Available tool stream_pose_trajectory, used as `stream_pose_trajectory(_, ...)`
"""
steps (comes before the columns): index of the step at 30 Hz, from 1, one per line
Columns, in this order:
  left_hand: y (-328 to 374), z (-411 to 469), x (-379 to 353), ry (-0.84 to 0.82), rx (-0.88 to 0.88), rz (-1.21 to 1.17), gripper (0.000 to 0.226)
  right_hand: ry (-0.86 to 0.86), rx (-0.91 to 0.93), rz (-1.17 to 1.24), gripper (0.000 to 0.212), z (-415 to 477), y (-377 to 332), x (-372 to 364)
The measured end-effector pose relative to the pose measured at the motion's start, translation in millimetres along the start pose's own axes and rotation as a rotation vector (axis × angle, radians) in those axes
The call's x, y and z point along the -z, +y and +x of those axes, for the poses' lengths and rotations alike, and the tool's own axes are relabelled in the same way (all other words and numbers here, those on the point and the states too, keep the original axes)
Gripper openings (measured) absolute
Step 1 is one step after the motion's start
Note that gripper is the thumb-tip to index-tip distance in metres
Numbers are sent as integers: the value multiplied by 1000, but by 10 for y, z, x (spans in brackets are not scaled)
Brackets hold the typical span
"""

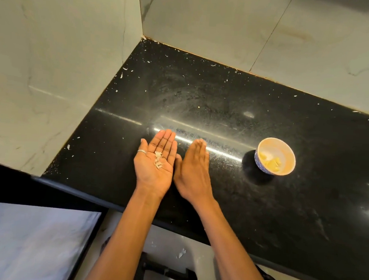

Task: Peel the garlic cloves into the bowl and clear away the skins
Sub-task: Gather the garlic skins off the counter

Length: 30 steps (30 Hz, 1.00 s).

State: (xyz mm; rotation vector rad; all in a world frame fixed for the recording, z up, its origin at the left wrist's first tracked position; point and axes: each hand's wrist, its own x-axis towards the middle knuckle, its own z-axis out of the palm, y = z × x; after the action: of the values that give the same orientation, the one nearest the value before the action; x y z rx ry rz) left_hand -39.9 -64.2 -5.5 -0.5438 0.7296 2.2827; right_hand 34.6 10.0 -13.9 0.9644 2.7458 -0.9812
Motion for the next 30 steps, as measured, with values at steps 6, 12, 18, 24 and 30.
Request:
stream_pose_trajectory(6, 76, -24, 18, 7, -10, -16, 54, 233, 189, 118, 40, 257, 382, 373)
stream_pose_trajectory(12, 65, -38, 36, 17, 2, -1, 55, 48, 404, -212, 37, 368, 359, 310)
stream_pose_trajectory(18, 101, -30, 50, 23, 2, -4, 55, 42, 474, -301, 43, 205, 543, 308)
stream_pose_trajectory(24, 51, -34, 9, 22, 17, 7, 56, 23, 399, -429, 31, 124, 440, 443)
stream_pose_trajectory(30, -51, -43, -39, 15, 40, 33, 57, 30, 342, -469, 26, 85, 174, 496)
